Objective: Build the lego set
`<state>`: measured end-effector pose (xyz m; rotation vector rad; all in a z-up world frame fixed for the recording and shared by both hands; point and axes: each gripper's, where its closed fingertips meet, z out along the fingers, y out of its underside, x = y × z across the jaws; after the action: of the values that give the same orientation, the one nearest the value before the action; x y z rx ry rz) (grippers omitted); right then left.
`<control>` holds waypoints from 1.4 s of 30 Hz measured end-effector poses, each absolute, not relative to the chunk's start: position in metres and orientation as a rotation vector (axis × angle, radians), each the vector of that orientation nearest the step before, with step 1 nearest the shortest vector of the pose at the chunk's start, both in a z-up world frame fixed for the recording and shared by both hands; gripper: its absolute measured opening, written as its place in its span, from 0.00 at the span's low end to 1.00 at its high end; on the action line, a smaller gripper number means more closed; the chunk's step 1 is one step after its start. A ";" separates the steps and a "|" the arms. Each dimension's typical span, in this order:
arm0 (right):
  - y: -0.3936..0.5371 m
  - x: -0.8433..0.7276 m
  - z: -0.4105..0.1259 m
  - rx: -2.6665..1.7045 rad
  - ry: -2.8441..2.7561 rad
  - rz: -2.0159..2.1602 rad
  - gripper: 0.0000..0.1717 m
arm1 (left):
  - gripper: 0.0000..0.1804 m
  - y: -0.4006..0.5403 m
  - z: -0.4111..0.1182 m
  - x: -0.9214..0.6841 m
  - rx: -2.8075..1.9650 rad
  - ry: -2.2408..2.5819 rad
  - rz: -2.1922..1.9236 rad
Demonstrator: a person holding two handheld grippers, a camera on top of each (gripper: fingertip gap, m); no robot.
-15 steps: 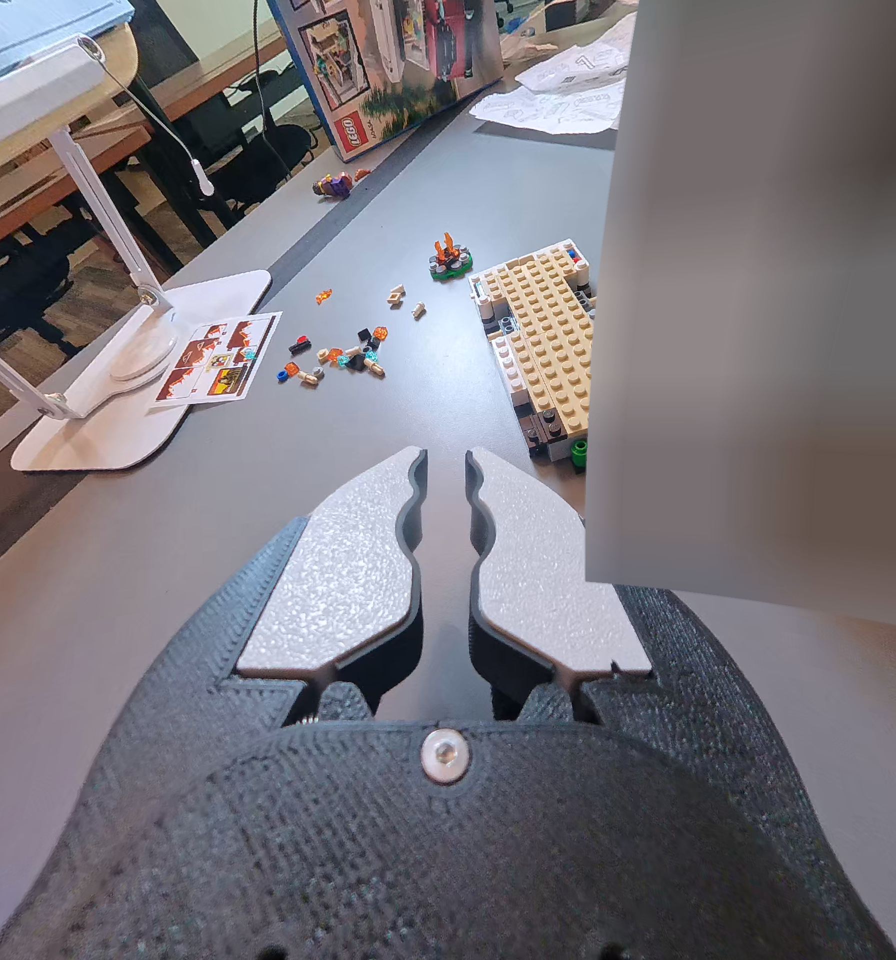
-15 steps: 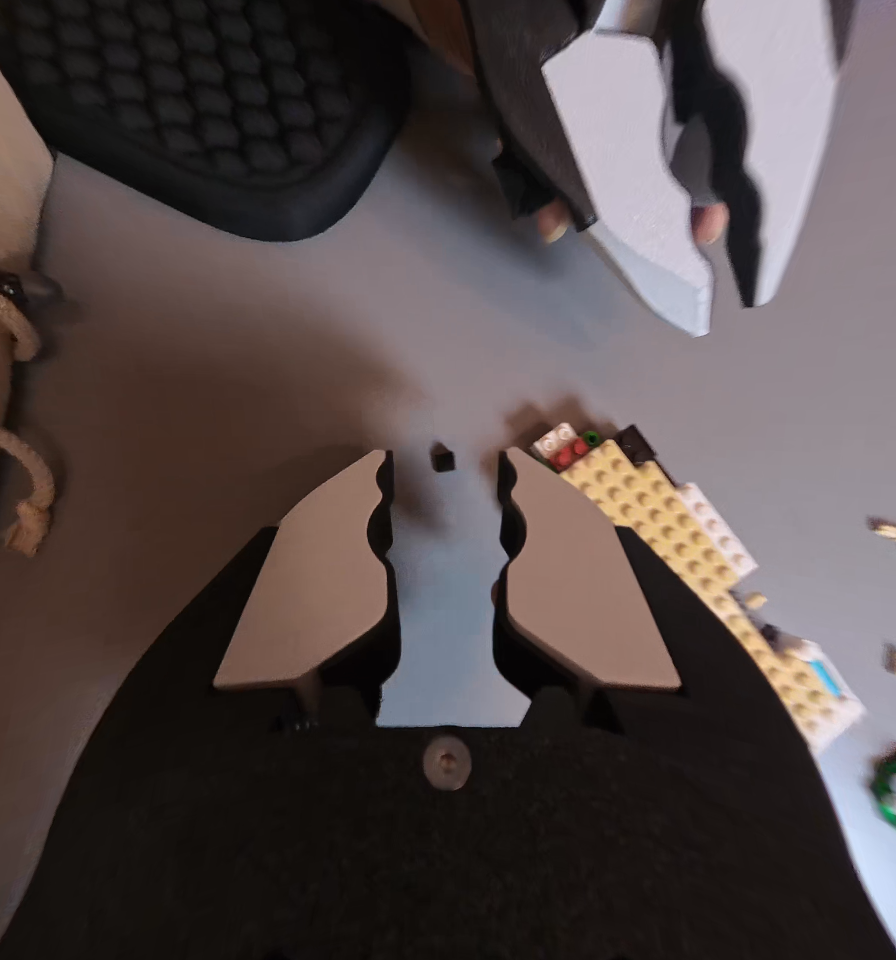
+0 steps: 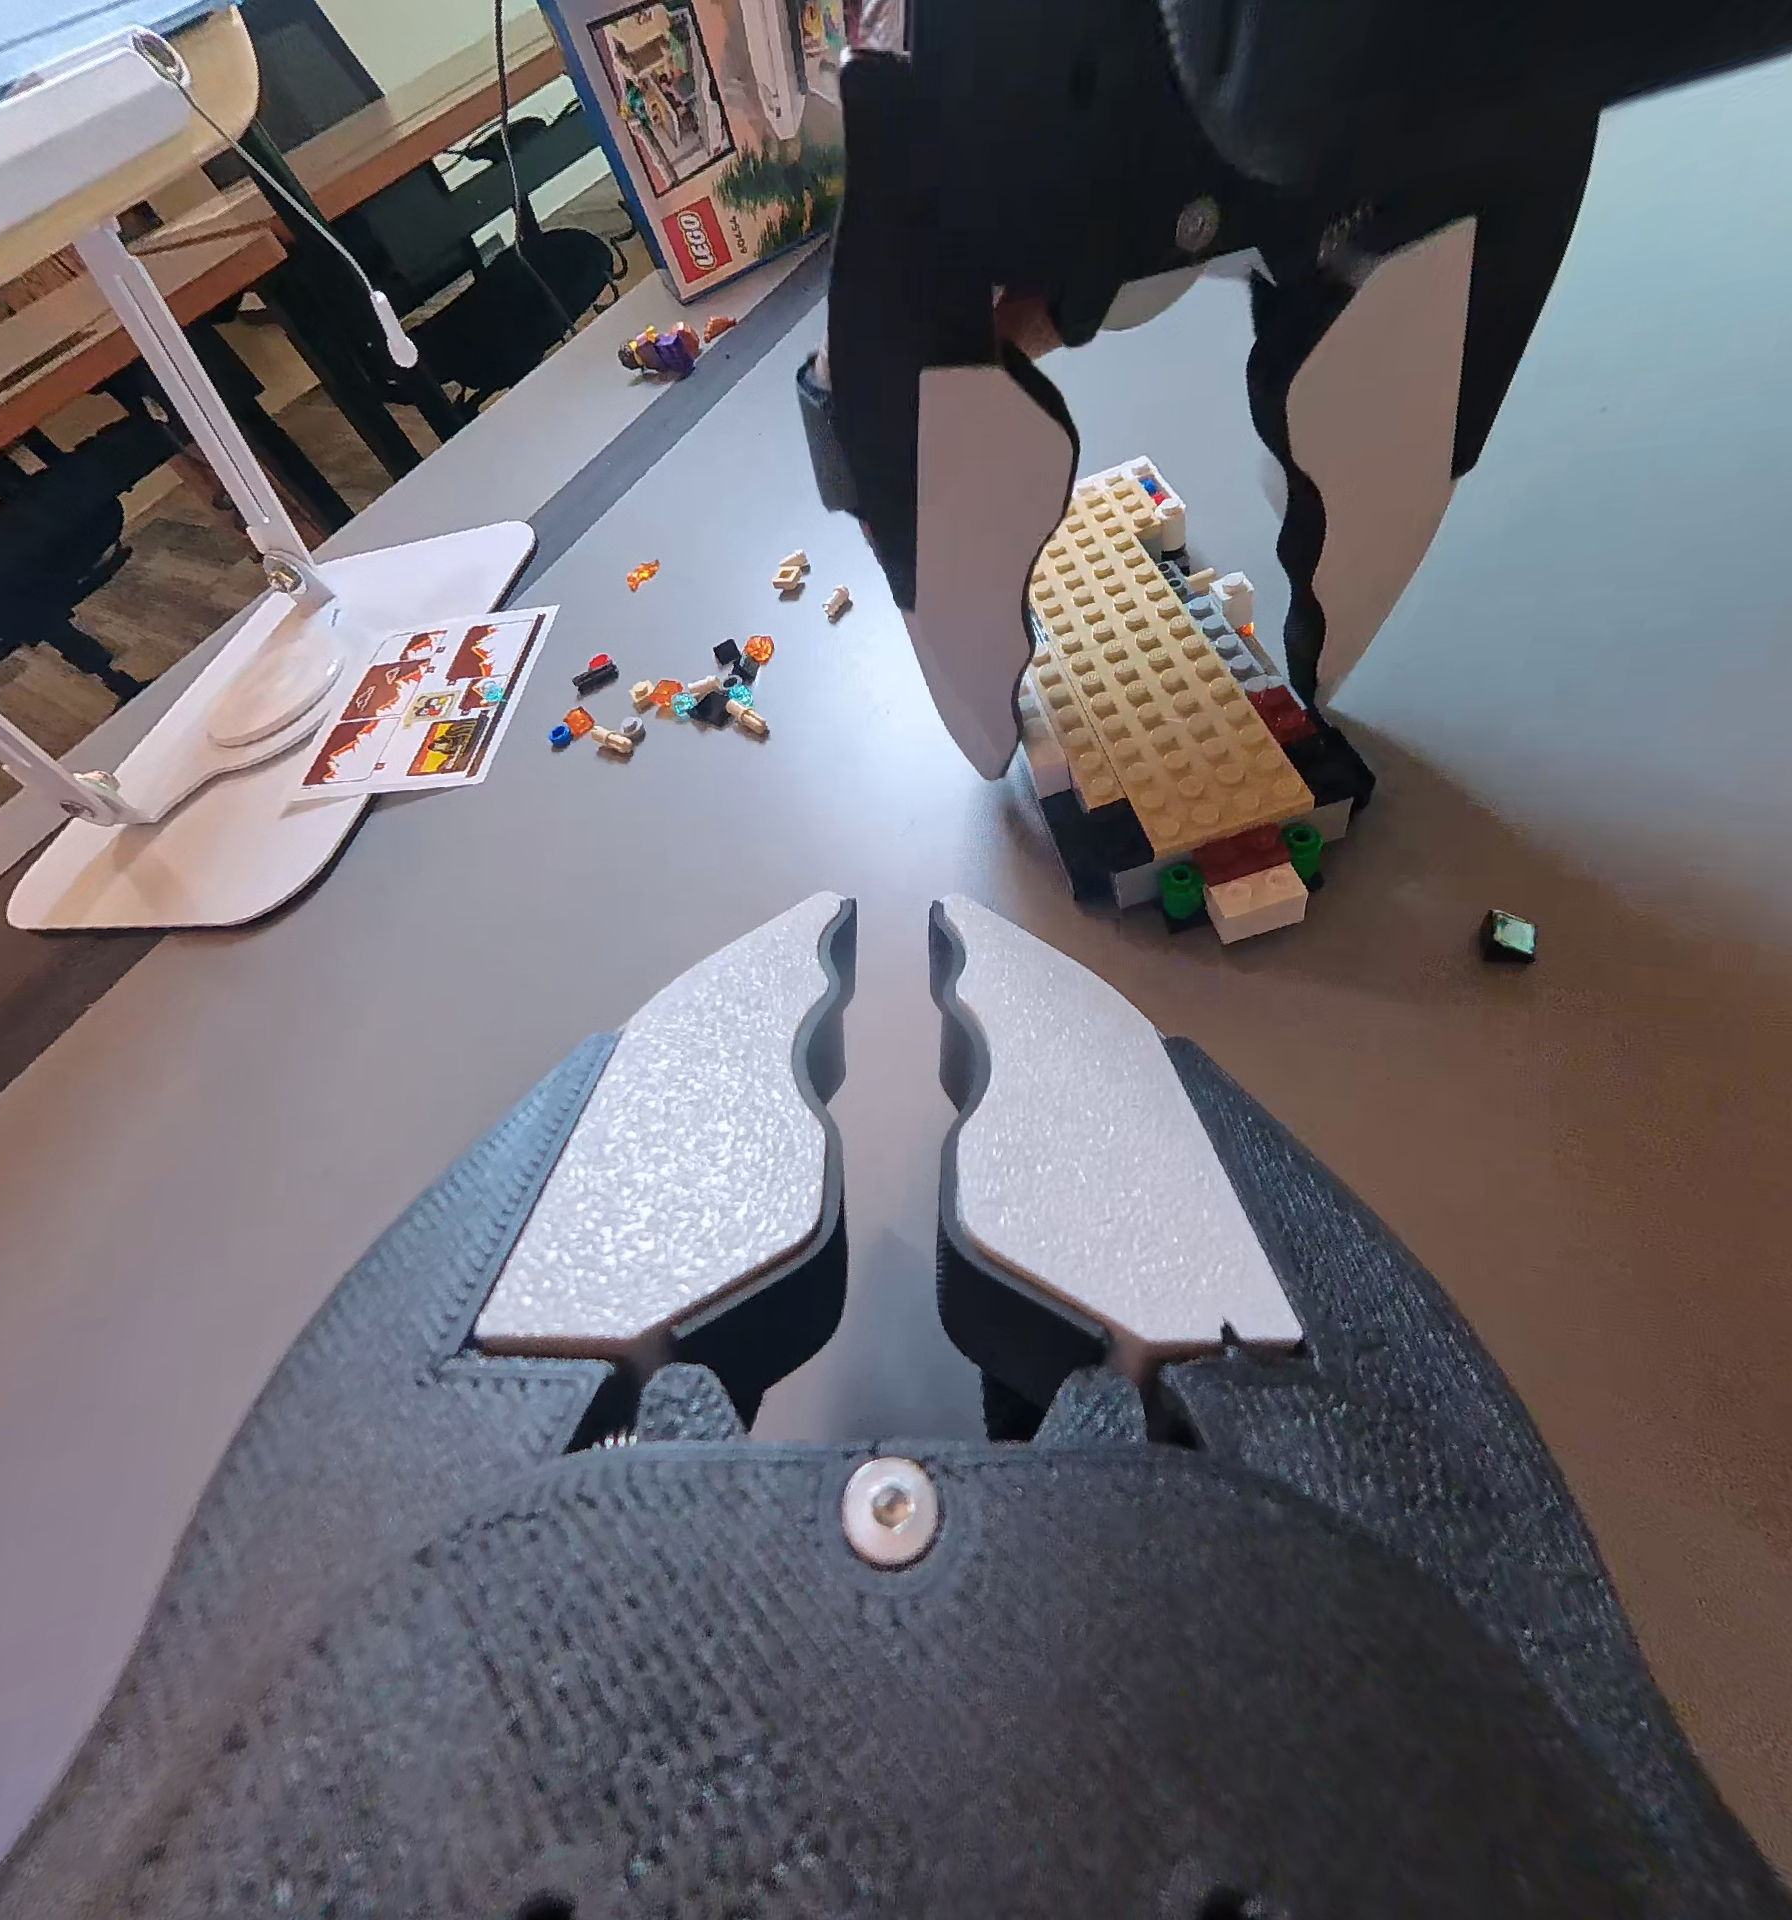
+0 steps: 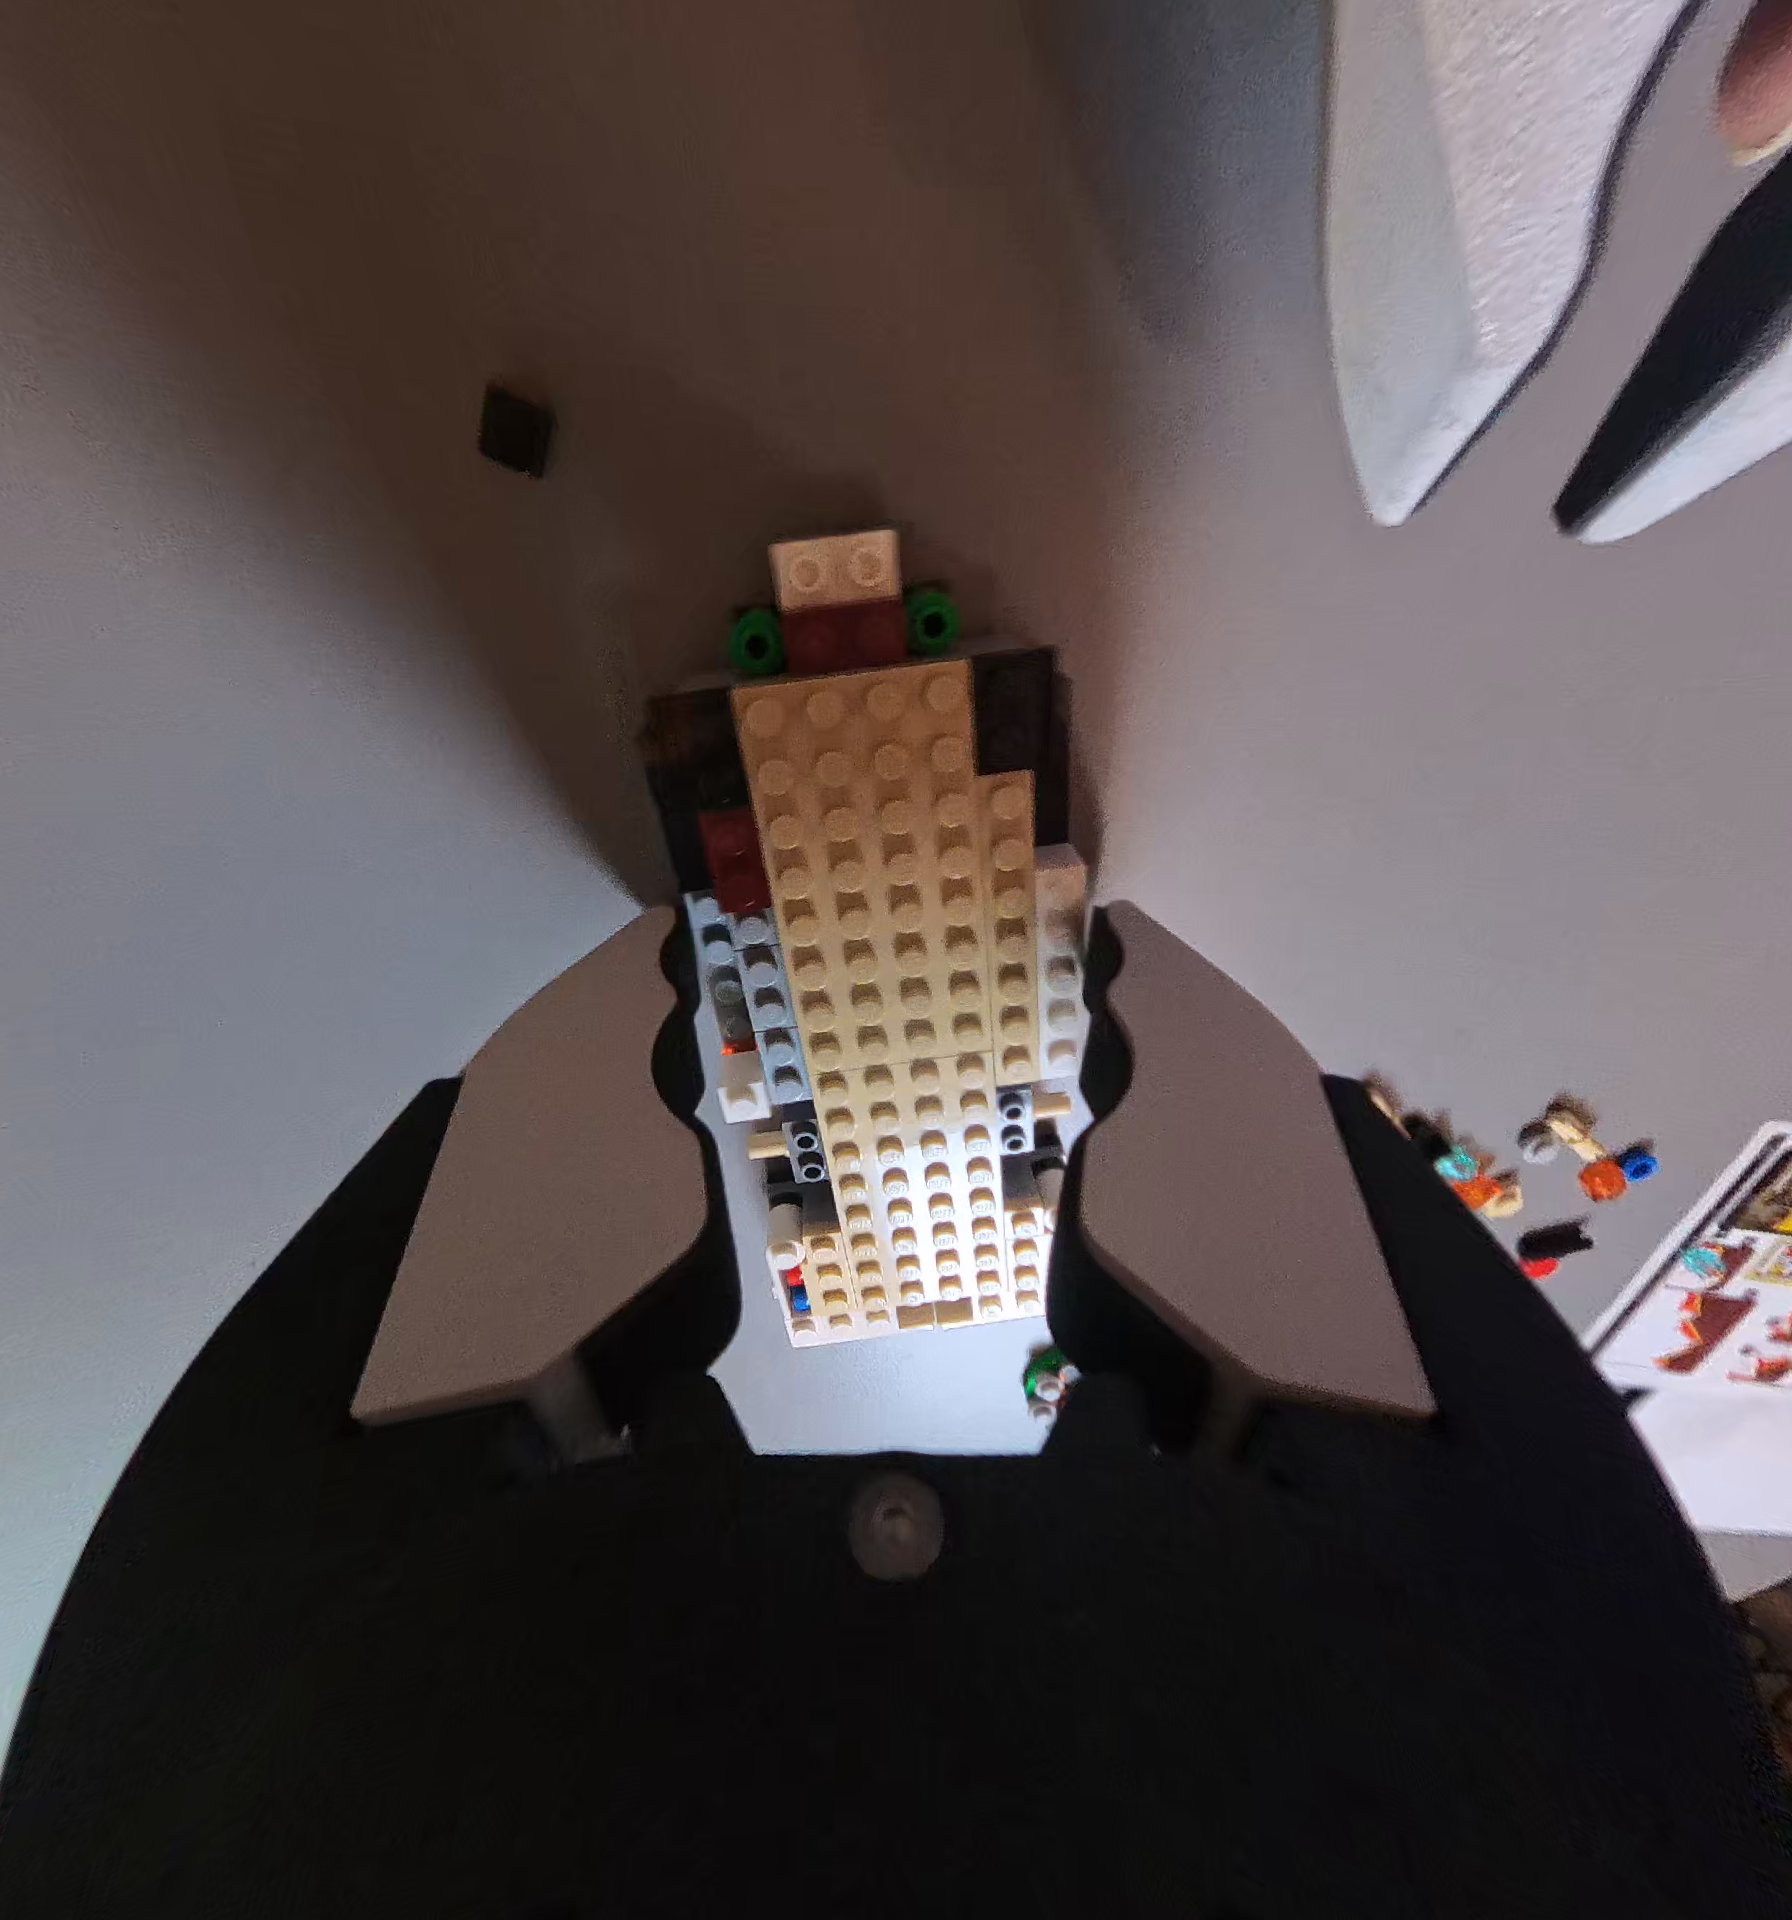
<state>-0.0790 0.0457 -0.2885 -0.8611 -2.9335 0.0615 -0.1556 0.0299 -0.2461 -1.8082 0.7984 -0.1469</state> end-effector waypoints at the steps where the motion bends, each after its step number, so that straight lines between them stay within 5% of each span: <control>1: 0.045 -0.081 -0.288 -0.864 -2.940 0.085 0.42 | 0.07 0.030 -0.246 -0.155 -1.806 0.799 -0.146; 15: 0.051 -0.113 -0.189 -1.374 -1.845 1.254 0.41 | 0.07 0.031 -0.225 -0.159 -1.748 0.682 -0.225; 33: 0.037 -0.058 -0.193 -1.305 -1.636 1.330 0.41 | 0.11 0.011 -0.212 -0.122 -1.688 0.781 -0.387; 42: 0.003 -0.058 -0.186 -1.187 -1.660 1.436 0.41 | 0.36 -0.009 -0.163 -0.063 -1.560 0.798 -0.717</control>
<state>-0.0582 0.0027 -0.1858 -1.1874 -1.6605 1.4358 -0.0633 -0.0089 -0.1632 -1.5597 0.7980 -0.7175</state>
